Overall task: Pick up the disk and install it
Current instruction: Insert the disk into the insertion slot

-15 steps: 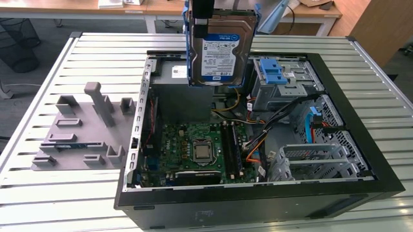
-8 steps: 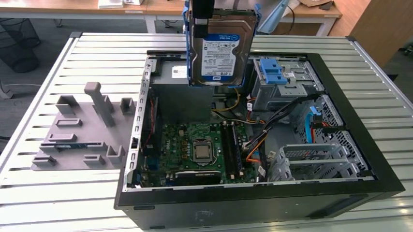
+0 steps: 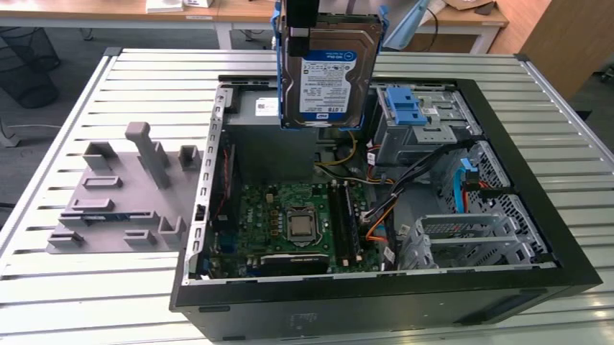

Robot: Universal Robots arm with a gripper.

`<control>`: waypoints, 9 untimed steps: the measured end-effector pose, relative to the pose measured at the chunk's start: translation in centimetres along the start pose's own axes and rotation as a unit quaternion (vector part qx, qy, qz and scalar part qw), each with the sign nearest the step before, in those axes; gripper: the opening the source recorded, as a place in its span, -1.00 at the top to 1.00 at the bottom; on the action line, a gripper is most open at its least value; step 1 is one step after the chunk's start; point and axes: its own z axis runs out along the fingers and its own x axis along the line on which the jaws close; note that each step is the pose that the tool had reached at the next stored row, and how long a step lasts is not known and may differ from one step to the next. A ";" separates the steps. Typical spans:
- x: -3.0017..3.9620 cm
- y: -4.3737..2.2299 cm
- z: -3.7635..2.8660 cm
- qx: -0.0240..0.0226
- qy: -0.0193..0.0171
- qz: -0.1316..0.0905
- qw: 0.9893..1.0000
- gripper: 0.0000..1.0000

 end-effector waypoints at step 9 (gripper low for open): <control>0.03 -0.01 0.00 0.000 0.000 0.000 1.000 0.27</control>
